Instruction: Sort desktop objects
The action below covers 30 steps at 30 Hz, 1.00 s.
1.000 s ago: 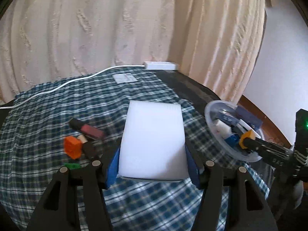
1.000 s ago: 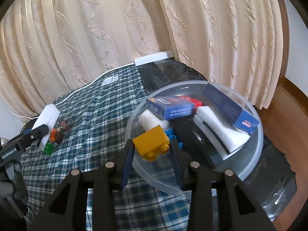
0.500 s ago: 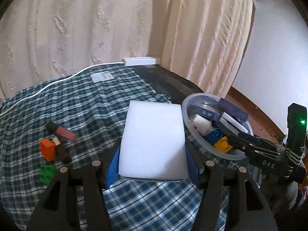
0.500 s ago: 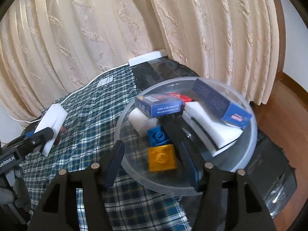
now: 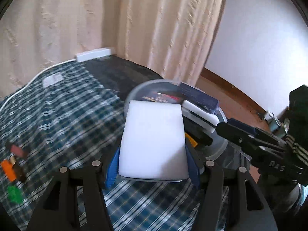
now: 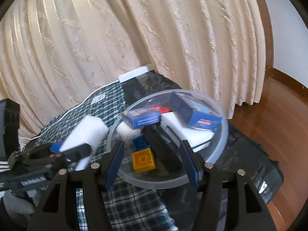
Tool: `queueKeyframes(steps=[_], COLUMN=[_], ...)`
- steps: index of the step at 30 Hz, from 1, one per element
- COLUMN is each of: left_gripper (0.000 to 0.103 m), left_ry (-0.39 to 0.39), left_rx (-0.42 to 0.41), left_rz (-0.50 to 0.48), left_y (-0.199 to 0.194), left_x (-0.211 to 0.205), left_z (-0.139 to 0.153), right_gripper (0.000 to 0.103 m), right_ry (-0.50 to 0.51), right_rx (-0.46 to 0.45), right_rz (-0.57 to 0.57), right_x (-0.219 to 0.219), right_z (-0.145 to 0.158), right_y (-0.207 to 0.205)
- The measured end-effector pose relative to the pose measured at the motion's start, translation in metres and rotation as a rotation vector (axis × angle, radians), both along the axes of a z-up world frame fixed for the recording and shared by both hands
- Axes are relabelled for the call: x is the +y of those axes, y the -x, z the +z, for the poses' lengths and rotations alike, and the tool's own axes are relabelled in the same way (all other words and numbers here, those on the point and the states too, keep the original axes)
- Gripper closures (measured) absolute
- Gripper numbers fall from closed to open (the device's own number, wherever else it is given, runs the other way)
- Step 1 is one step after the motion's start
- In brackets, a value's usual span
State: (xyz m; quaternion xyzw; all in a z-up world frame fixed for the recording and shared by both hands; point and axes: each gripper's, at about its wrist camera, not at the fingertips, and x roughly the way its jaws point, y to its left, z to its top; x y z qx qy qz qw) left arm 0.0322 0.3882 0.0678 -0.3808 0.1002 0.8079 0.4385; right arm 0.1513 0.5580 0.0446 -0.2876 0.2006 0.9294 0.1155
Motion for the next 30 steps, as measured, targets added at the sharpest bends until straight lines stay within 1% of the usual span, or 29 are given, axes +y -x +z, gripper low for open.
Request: queueKeyframes(steps=[5,8,11,15,18,22,25,26,27,28,30], left_gripper=[0.04,0.04,0.039,0.04,0.04,0.039,0.039,0.035,0.027,0.026,0.025], left_ry=[-0.005,-0.002,-0.022,-0.043,-0.048,-0.097,-0.119,-0.117,-0.111,-0.111,-0.109], left_rx=[-0.04,-0.079,-0.102,-0.078,-0.067,-0.051,-0.079,-0.097,-0.116,-0.117,-0.095], left_rz=[-0.063,-0.12,-0.145,-0.132,-0.105,-0.088,-0.107,-0.116,-0.126,-0.13,-0.135], left_y=[0.0,0.003,0.011,0.02,0.03,0.036,0.038,0.039,0.039,0.038,0.033], left_x=[0.027,0.044,0.052,0.061,0.067,0.067,0.066,0.066,0.065,0.065,0.061], left_z=[-0.009,-0.018,-0.022,-0.016,-0.017,-0.018,-0.024,-0.027,-0.03,-0.032,-0.031], right_gripper=[0.039,0.039,0.039,0.039,0.039,0.039,0.039,0.039,0.039,0.039,0.039], right_ry=[0.019,0.029,0.033,0.034,0.03,0.029,0.027,0.027,0.026,0.027,0.028], right_rx=[-0.019,-0.019,-0.012,-0.009,-0.003,0.002,0.002,0.002,0.002,0.002,0.003], right_rz=[-0.066,-0.106,-0.134,-0.153,-0.149,-0.14,-0.131,-0.129,-0.127,-0.125,-0.119], right_x=[0.018,0.028,0.035,0.039,0.038,0.034,0.031,0.031,0.03,0.029,0.027], right_z=[-0.006,-0.007,-0.007,-0.005,-0.004,-0.002,-0.002,-0.002,-0.002,-0.002,-0.002], right_y=[-0.005,-0.011,-0.017,-0.02,-0.02,-0.018,-0.017,-0.016,-0.016,-0.015,-0.015])
